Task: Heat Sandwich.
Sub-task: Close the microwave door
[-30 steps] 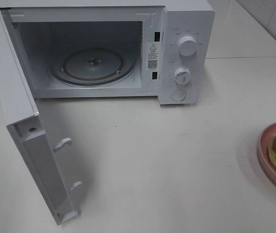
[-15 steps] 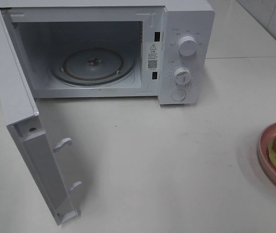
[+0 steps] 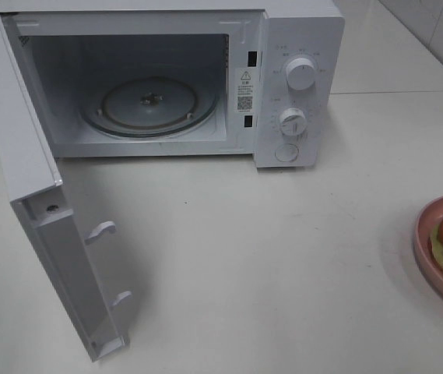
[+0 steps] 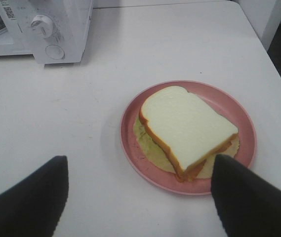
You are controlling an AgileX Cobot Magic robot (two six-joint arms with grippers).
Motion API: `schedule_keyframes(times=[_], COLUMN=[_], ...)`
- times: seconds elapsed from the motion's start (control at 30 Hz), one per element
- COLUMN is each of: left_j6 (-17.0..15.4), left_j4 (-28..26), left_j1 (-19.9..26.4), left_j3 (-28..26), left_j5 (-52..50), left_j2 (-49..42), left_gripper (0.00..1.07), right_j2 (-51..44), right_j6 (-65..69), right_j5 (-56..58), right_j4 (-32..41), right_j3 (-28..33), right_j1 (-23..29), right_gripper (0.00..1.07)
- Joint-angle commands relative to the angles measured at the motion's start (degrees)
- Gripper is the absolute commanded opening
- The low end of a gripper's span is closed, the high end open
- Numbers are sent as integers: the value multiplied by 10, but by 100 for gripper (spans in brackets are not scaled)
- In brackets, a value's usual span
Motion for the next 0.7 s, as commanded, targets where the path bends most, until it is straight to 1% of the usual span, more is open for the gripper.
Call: schedule_keyframes(times=[0.03, 0.7], left_j6=[2, 2], left_j4=[-2, -2], left_j1=[1, 1], left_j3=[2, 2], left_j5=[0, 0], left_j2=[-11, -11], left_gripper=[104, 104], right_j2=[-14, -14], right_j6=[-3, -3], right_j5=[-5, -5], right_j4=[0, 0], right_j3=[1, 1], right_j1=[-5, -5], right_gripper=[76, 76])
